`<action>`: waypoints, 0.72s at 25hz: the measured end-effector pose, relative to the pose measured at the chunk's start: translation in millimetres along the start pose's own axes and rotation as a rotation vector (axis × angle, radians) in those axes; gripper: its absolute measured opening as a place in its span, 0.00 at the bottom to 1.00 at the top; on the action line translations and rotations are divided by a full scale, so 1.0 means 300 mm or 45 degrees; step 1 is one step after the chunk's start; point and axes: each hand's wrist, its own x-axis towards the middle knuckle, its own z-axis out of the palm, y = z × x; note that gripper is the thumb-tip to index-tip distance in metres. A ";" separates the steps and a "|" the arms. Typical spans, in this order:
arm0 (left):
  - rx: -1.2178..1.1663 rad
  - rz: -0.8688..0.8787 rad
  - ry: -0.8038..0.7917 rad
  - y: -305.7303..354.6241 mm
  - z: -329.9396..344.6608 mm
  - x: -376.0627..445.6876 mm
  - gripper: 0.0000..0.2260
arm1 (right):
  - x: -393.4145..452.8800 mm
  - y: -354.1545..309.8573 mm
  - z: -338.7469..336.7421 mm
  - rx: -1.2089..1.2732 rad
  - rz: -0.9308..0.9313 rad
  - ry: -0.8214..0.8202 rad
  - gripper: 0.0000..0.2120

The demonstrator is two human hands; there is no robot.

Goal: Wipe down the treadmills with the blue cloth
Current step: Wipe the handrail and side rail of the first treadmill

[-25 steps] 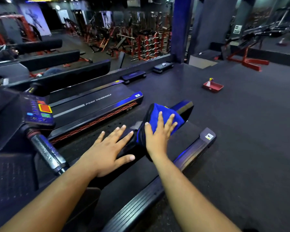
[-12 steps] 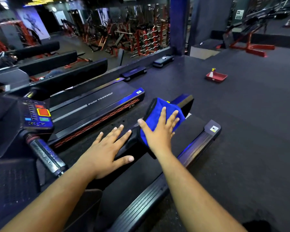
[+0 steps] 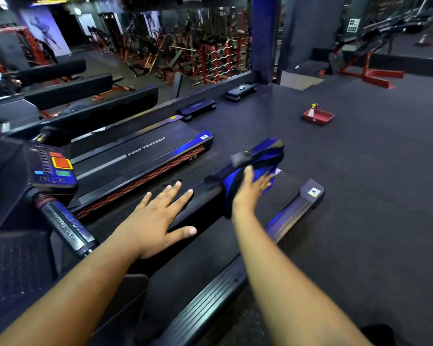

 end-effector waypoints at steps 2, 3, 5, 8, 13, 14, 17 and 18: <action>0.001 0.005 0.004 -0.001 0.003 0.003 0.40 | -0.132 0.110 0.036 0.059 -0.031 -0.176 0.40; 0.017 0.004 0.001 -0.002 0.004 0.003 0.40 | -0.112 0.089 0.022 0.083 -0.014 -0.174 0.42; 0.031 -0.001 -0.003 0.001 0.008 0.002 0.40 | 0.083 0.015 -0.009 0.155 0.120 -0.014 0.43; 0.001 0.000 0.005 0.000 0.003 0.002 0.40 | 0.211 -0.084 -0.014 0.040 0.265 0.152 0.35; 0.010 0.009 0.008 -0.004 0.008 0.006 0.40 | -0.087 0.018 0.007 -0.615 -0.621 -0.216 0.32; 0.006 0.011 0.008 -0.002 0.007 0.005 0.40 | 0.006 -0.011 -0.020 -0.772 -0.667 -0.213 0.30; 0.012 -0.002 0.012 -0.001 0.003 -0.004 0.41 | 0.285 -0.186 -0.077 -1.145 -0.531 -0.182 0.24; 0.009 -0.006 0.010 0.002 0.004 -0.007 0.41 | 0.302 -0.219 -0.075 -1.192 -0.486 -0.180 0.23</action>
